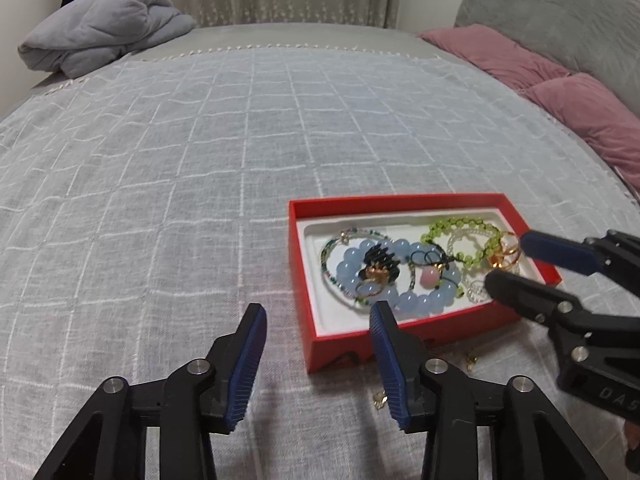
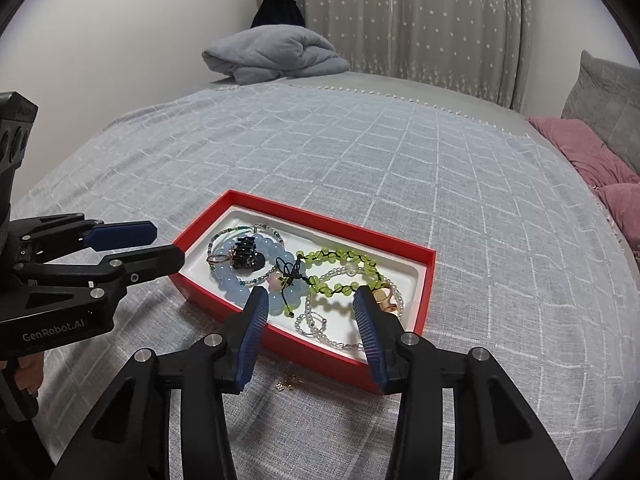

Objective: Organize jewelry
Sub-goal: 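Lower both rings into the red box while both tools open, then move the left tool to a tiny gold charm and grasp it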

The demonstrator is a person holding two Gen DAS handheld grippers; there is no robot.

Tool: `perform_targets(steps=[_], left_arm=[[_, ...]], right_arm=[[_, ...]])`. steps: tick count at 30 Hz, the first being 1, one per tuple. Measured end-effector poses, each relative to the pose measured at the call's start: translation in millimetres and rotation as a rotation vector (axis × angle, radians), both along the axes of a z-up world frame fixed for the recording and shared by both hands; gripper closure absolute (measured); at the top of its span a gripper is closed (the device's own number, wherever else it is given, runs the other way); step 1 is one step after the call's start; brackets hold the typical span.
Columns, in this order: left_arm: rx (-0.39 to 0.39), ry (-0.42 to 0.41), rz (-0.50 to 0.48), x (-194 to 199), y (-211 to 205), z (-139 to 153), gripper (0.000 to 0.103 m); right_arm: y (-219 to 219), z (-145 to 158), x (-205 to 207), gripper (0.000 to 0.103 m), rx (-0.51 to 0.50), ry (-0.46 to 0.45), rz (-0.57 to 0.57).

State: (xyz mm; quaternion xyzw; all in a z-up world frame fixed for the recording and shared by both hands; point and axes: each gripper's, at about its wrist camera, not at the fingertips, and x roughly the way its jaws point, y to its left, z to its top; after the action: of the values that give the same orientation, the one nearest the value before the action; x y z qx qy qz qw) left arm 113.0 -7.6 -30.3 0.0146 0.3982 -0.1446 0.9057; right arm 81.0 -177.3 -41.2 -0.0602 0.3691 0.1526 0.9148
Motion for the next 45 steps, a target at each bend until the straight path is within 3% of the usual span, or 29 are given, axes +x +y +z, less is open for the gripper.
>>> perform_targets(steps=[2,7,15,22,29,39,44,45], left_arm=[[0.005,0.004,0.003,-3,1,0,0.050],[0.017,0.020,0.005,-12,5,-1,0.027],[0.071,0.072,-0.006,-27,5,-10,0.019],[0.068,0.122,-0.007,-37,8,-19,0.016],[0.062,0.200,0.013,-40,9,-34,0.015],[0.086,0.207,0.020,-39,-2,-50,0.016],[0.060,0.186,-0.006,-38,-8,-51,0.030],[0.048,0.185,-0.027,-37,-11,-51,0.042]], right_arm=[[0,3,-3,0.055,-0.008,-0.005,-0.005],[-4,10,-13,0.055,-0.027,-0.002,-0.027],[-19,4,-28,0.048,0.006,0.117,-0.097],[-25,-11,-42,0.047,-0.006,0.222,-0.132],[-24,-19,-53,0.047,-0.027,0.268,-0.143],[-24,-33,-49,0.047,-0.065,0.312,-0.185],[-29,-36,-47,0.047,-0.075,0.323,-0.206],[-29,-36,-46,0.047,-0.076,0.323,-0.209]])
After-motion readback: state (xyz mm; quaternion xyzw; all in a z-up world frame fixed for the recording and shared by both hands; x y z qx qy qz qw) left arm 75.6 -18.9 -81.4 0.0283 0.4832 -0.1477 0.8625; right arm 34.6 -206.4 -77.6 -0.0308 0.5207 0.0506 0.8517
